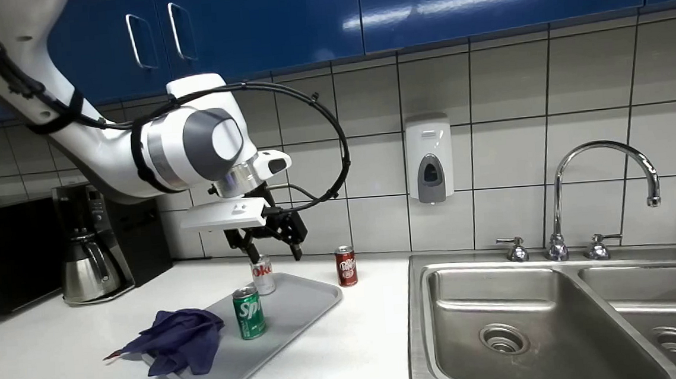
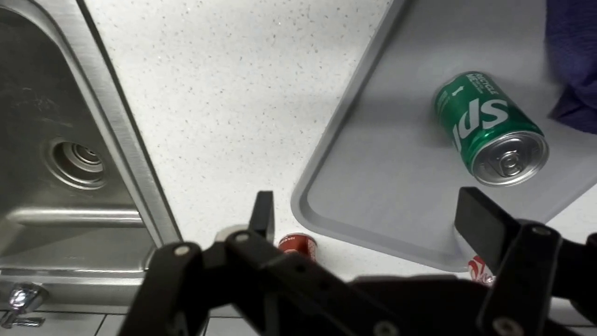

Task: Remove the green and grey cans from the tray

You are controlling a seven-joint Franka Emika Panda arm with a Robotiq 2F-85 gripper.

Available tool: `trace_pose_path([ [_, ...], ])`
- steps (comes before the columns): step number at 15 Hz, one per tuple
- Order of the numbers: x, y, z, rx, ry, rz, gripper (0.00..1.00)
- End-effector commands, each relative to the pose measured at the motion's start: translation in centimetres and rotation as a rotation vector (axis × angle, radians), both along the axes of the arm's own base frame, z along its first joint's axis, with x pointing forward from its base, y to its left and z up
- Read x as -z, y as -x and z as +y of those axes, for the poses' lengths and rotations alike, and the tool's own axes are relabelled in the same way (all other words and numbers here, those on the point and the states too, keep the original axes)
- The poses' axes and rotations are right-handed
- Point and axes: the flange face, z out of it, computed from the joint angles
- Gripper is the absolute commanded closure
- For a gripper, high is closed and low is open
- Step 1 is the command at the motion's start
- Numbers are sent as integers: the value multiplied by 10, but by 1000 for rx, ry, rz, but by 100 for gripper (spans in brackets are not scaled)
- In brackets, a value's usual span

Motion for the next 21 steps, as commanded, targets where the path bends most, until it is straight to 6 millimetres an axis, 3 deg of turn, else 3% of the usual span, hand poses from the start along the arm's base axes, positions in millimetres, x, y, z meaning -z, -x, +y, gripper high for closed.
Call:
trace_pose_path([
  [1,7,-15,12,-79,-19,-20,0],
  [13,34,-42,63,-303,-8,0,0],
  [21,71,-49,89,-421,12,83,0],
])
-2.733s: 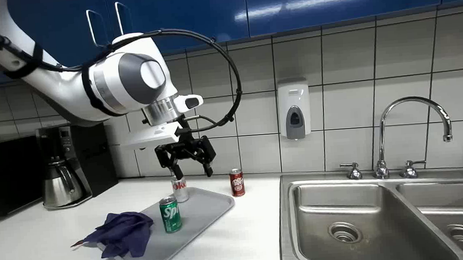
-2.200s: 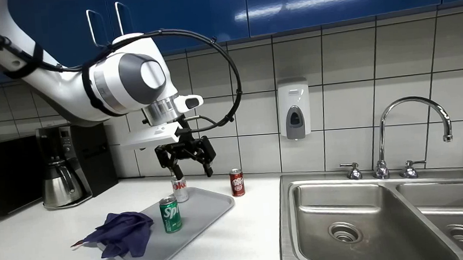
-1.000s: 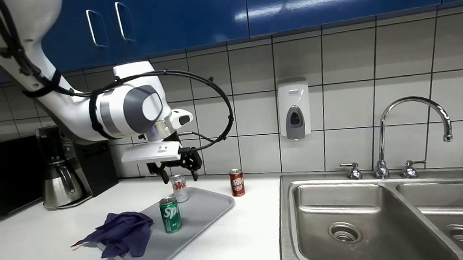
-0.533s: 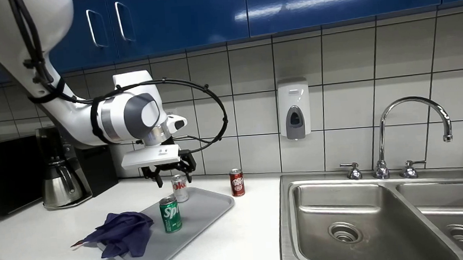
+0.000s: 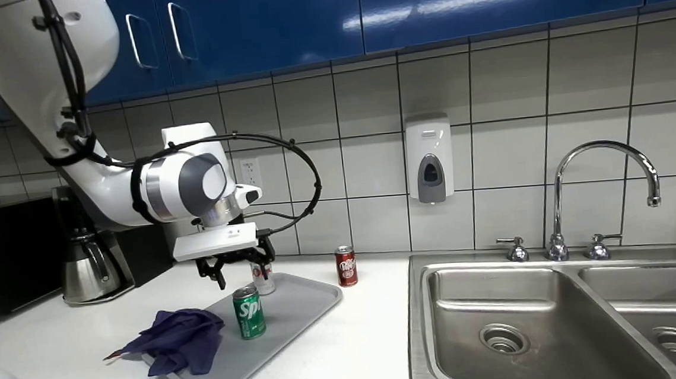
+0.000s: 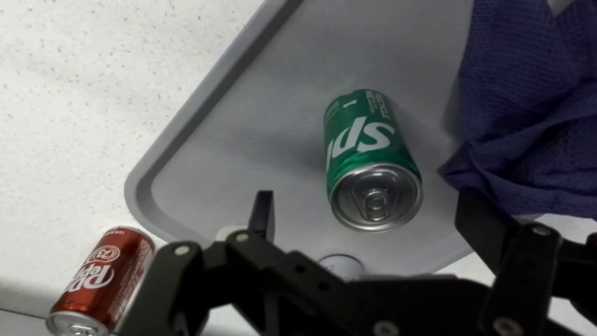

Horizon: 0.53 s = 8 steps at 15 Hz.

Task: Remove the green and grey cans from the tray

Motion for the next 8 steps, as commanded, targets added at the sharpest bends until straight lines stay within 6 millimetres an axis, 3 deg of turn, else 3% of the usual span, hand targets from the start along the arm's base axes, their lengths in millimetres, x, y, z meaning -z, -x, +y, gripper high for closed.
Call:
trace_pose_path([
  [1,15,-11,9,-57,11,24,0],
  [8,35,-25,14,-75,26,65,0],
])
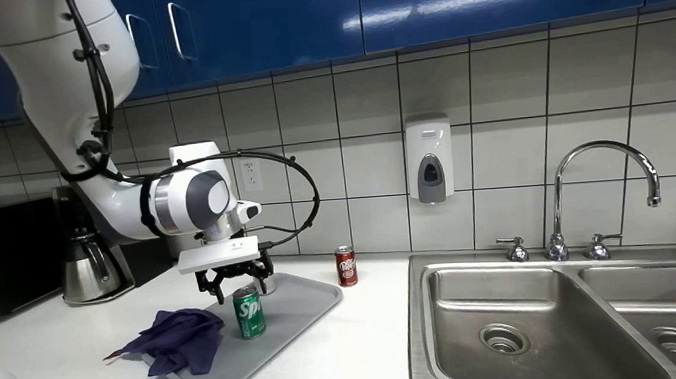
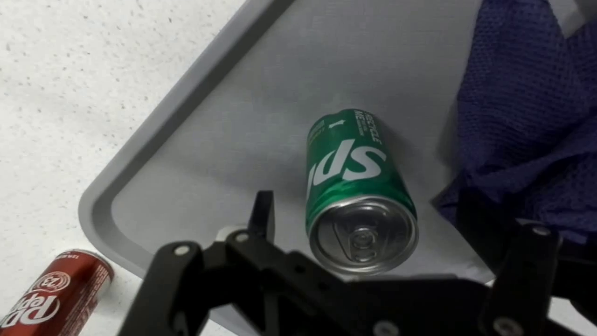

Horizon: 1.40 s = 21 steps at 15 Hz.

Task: Remove the green and grey cans from the tray

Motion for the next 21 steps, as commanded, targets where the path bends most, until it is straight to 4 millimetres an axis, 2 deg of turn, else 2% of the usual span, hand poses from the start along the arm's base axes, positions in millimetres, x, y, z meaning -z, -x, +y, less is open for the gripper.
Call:
trace_pose_path([
  [1,4,-16,3,-28,17,12,0],
  [11,17,-34,12,-55,23,29,0],
  [21,20,-32,17,-74,28,30,0],
])
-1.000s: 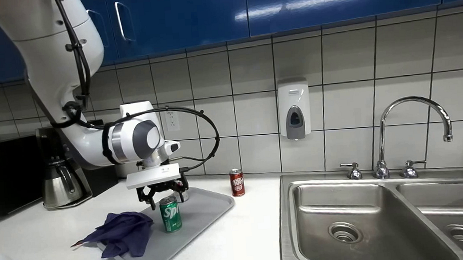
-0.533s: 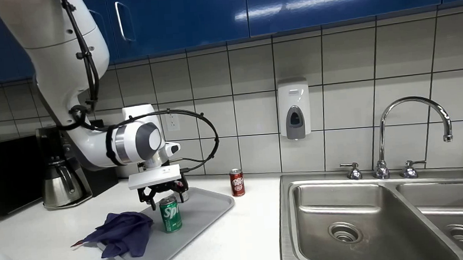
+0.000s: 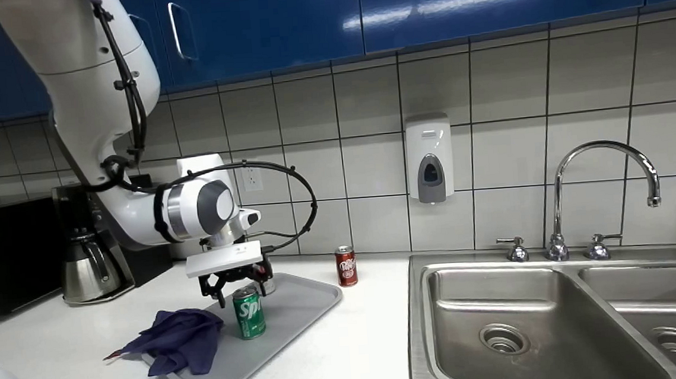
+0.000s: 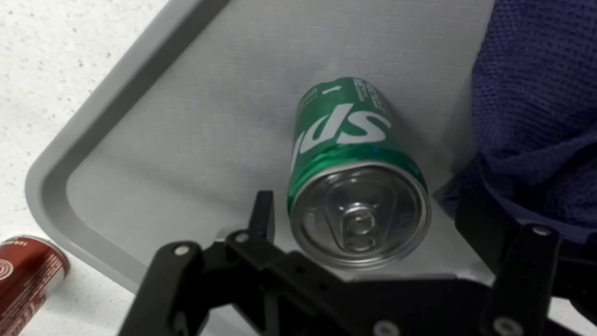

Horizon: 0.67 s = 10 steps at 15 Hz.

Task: Remove the green and grey cans from the tray

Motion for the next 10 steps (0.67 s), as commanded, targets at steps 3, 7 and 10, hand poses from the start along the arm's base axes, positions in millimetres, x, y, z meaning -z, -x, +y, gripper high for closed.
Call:
trace_pose_path([
  [3,-2,-3,-2,-25,19,11,0],
  [7,-1,-2,-2,-30,22,11,35],
  [10,-2,-2,-3,-33,28,9,58],
])
